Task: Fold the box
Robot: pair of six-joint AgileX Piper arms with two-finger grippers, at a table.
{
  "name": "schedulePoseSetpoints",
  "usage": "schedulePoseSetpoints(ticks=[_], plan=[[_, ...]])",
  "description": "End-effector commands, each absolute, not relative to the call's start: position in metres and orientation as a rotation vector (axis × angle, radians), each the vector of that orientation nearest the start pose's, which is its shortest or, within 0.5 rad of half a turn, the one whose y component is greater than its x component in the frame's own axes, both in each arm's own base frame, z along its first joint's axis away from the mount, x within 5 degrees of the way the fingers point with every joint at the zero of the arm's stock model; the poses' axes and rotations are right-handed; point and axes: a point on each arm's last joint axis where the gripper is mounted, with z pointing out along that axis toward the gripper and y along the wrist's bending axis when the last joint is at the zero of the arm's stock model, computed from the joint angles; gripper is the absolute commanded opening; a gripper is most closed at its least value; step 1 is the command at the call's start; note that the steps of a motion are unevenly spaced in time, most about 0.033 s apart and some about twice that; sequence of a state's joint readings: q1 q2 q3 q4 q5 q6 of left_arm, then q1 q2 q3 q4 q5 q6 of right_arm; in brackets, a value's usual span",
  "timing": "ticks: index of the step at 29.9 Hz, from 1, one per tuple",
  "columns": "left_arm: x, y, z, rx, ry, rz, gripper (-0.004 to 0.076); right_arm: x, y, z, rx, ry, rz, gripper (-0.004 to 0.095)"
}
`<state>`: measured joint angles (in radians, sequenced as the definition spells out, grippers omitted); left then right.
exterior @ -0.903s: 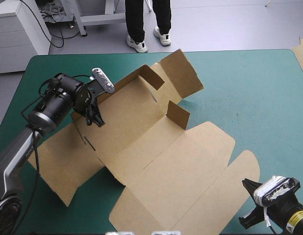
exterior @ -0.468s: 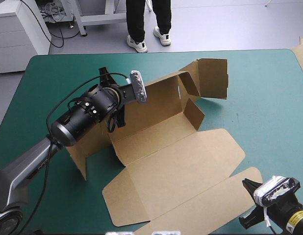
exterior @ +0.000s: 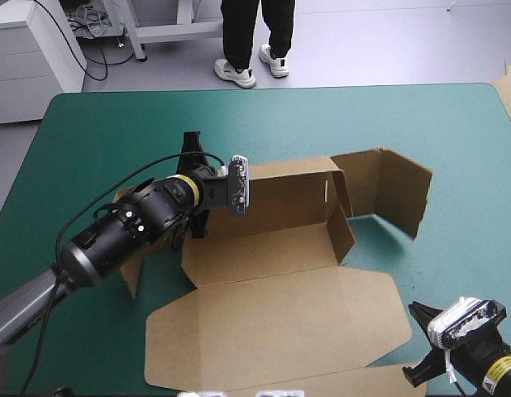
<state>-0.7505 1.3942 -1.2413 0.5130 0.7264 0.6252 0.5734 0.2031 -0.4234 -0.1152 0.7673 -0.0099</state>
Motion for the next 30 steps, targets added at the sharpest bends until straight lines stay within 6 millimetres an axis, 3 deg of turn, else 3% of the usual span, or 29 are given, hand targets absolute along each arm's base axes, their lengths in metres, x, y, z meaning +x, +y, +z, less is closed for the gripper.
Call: schedulePoseSetpoints(ticks=[1, 7, 17, 20, 26, 30], plan=[[0.226, -0.175, 0.374, 1.606, 1.469, 0.504, -0.0008, 0.044, 0.019, 0.288, -0.592, 1.858, 0.22, -0.0018], [0.22, -0.178, 0.362, 1.598, 1.366, 0.466, -0.0008, 0.044, 0.019, 0.288, -0.592, 1.858, 0.22, -0.0018], [0.22, -0.18, 0.36, 1.569, 1.407, 0.4, -0.0008, 0.044, 0.018, 0.288, -0.595, 1.855, 0.207, -0.0002], [0.217, -0.183, 0.359, 1.572, 1.407, 0.377, -0.0008, 0.044, 0.017, 0.288, -0.598, 1.852, 0.193, 0.0085], [0.204, -0.197, 0.357, 1.612, 1.388, 0.329, -0.0009, 0.045, 0.017, 0.288, -0.598, 1.852, 0.192, 0.0391], [0.201, -0.199, 0.356, 1.589, 1.435, 0.293, -0.0008, 0.045, 0.017, 0.289, -0.593, 1.853, 0.188, 0.0427]])
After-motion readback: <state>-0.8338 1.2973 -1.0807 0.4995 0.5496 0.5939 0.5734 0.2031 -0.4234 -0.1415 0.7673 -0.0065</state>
